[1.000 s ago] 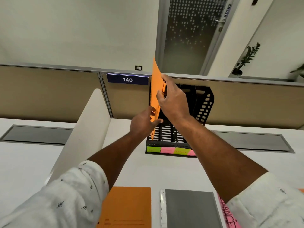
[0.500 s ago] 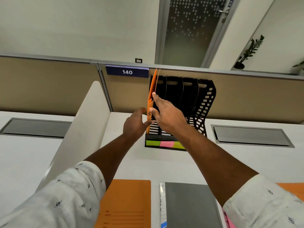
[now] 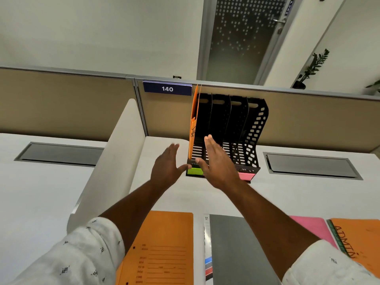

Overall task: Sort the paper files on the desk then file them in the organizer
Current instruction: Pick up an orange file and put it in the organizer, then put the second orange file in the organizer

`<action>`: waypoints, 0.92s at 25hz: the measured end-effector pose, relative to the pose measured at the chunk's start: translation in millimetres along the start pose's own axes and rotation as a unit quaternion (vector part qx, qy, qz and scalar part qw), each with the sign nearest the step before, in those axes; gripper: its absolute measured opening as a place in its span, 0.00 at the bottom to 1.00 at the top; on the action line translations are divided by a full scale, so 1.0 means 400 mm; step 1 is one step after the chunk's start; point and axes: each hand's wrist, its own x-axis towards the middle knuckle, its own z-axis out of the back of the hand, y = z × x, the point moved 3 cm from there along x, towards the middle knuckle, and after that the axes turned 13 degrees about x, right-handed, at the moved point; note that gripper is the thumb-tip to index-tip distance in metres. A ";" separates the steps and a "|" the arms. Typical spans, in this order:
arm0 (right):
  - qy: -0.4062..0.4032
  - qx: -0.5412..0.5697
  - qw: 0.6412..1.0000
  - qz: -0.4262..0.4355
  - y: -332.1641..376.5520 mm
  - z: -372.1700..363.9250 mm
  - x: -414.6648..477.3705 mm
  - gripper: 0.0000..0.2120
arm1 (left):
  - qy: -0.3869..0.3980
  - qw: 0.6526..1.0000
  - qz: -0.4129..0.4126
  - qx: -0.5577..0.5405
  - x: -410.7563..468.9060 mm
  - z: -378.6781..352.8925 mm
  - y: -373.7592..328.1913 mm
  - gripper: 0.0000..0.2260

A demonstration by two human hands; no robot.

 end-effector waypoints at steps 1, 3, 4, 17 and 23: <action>0.000 -0.001 1.000 0.002 -0.005 -0.021 -0.042 0.35 | 0.008 1.000 -0.004 0.007 -0.042 -0.006 0.015 0.42; 0.004 -0.002 1.000 -0.003 -0.014 -0.067 -0.125 0.35 | 0.022 1.000 -0.007 0.016 -0.125 -0.019 0.042 0.42; 0.009 -0.003 1.000 -0.011 -0.021 -0.089 -0.163 0.35 | 0.027 0.999 -0.004 0.018 -0.164 -0.025 0.053 0.43; 0.099 0.029 0.989 -0.109 -0.020 -0.325 -0.598 0.44 | 0.158 0.986 0.012 0.054 -0.656 -0.124 0.183 0.45; 0.159 0.011 0.978 -0.134 0.005 -0.429 -0.732 0.36 | 0.219 0.971 0.060 0.077 -0.792 -0.157 0.264 0.46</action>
